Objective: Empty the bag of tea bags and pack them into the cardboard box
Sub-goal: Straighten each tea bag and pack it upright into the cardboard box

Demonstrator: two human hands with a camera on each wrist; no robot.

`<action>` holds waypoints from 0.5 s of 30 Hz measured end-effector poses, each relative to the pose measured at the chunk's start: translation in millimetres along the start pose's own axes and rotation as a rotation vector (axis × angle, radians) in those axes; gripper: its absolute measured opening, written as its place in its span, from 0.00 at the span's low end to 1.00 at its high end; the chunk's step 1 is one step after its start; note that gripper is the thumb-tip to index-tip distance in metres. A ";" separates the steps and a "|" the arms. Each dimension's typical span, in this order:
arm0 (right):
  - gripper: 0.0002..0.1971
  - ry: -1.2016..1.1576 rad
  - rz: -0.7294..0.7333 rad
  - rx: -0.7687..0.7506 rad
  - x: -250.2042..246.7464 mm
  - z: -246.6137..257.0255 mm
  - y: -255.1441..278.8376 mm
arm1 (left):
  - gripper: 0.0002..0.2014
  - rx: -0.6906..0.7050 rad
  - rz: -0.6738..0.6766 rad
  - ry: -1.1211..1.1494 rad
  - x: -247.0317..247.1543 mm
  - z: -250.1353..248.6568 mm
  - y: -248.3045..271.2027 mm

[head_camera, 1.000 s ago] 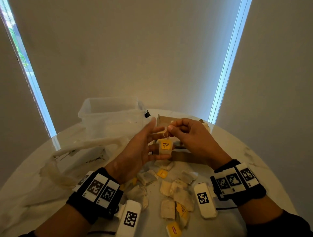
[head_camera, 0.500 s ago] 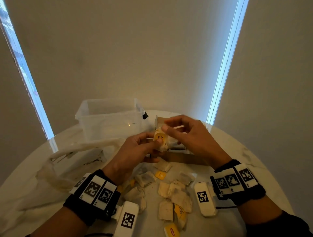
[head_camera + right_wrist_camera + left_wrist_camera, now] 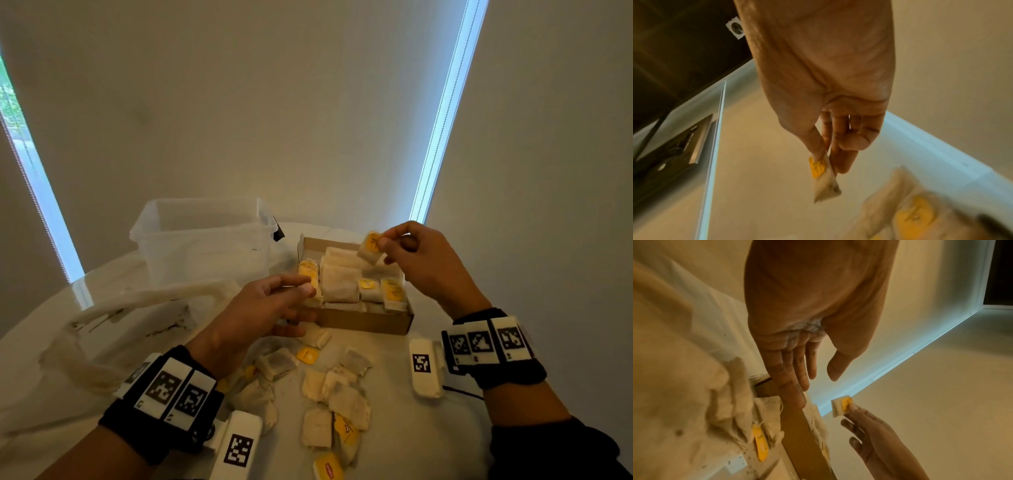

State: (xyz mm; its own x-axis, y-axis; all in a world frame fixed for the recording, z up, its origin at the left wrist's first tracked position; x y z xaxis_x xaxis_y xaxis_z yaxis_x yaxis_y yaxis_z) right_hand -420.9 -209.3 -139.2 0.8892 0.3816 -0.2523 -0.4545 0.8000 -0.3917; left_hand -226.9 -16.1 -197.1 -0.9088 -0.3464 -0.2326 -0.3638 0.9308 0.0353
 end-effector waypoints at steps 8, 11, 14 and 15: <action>0.07 0.186 0.300 0.166 -1.7 -12.4 7.1 | 0.15 -0.030 0.043 -0.061 2.9 -0.3 1.3; 0.06 0.221 0.372 0.227 5.3 -15.3 11.9 | 0.15 -0.039 0.051 -0.076 3.8 -0.9 1.8; 0.07 0.287 0.385 0.259 9.4 -21.7 11.1 | 0.16 -0.052 0.050 -0.084 3.9 -0.5 1.9; 0.07 0.306 0.377 0.252 9.2 -22.4 10.2 | 0.16 -0.055 0.050 -0.083 3.9 -0.5 2.0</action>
State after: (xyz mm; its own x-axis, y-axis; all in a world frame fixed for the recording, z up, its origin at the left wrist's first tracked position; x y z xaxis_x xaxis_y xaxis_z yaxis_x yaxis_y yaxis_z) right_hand -418.5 -208.0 -165.4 0.5939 0.5415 -0.5951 -0.6787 0.7343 -0.0092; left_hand -231.2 -15.7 -197.5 -0.9070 -0.2865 -0.3087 -0.3310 0.9381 0.1021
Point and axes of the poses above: each hand's wrist, its own y-axis away from the middle knuckle, its own x-axis out of the palm, z = x × y, the point moved 5 cm from there along -y, towards the middle knuckle, and after that the axes turned 15 degrees about -y, right-handed, at the moved point
